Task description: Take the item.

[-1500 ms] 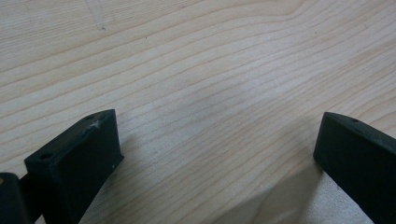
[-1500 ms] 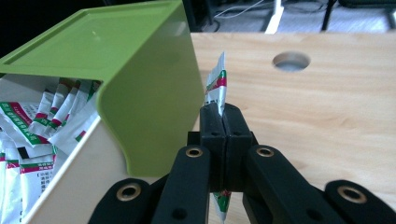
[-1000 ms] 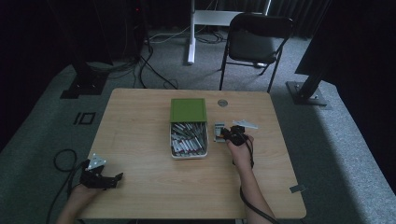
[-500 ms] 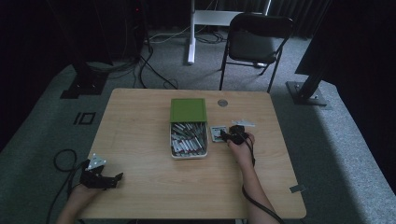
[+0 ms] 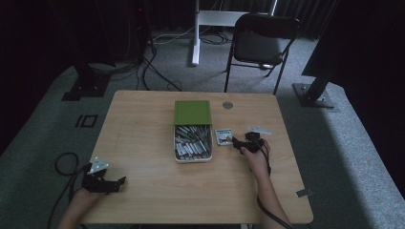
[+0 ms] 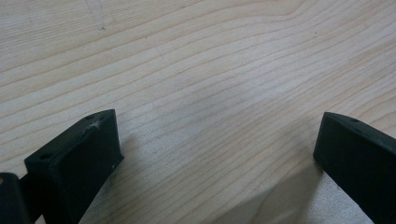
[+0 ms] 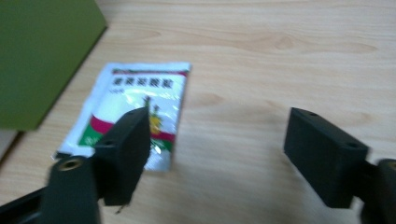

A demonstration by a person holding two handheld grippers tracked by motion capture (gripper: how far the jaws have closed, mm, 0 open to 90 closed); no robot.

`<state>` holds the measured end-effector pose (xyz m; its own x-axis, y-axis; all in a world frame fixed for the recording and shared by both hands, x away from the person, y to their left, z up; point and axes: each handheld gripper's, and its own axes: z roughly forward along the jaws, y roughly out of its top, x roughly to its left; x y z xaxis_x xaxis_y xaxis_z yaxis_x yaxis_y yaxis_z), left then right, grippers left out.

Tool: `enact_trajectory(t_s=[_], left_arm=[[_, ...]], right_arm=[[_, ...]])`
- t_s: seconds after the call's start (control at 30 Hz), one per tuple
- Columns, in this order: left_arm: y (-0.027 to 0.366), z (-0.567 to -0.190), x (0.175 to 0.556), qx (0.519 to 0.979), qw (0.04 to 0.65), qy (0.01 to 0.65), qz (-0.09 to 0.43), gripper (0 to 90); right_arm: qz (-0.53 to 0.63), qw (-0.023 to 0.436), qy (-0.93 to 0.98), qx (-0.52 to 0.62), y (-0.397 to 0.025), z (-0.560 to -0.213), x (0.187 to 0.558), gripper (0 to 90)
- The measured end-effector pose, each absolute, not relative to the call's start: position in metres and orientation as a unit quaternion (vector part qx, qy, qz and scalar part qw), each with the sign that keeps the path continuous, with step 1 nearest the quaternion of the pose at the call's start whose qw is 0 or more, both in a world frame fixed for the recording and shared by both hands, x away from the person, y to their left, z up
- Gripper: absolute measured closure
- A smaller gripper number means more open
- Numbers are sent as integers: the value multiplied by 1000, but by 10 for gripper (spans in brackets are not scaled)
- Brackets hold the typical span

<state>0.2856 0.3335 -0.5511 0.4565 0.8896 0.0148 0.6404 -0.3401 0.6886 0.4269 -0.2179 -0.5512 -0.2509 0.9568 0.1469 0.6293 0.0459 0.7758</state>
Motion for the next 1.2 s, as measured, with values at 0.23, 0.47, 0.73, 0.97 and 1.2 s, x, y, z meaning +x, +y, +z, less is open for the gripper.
enact_trajectory(t_s=[0.23, 0.47, 0.73, 0.97, 1.2], left_arm=[[333, -551, 286, 794, 313, 482, 199, 14], [333, -551, 286, 794, 313, 482, 199, 14], [334, -551, 286, 794, 313, 482, 199, 14], [333, -551, 286, 794, 313, 482, 199, 14], [334, -551, 286, 794, 313, 482, 199, 14]], right_arm=[[367, 226, 686, 586, -237, -551, 414, 183], [361, 237, 679, 594, -257, -548, 400, 148], [357, 248, 668, 604, -274, -544, 384, 147], [351, 251, 663, 612, -284, -545, 373, 141], [342, 259, 659, 618, -291, -546, 361, 141]])
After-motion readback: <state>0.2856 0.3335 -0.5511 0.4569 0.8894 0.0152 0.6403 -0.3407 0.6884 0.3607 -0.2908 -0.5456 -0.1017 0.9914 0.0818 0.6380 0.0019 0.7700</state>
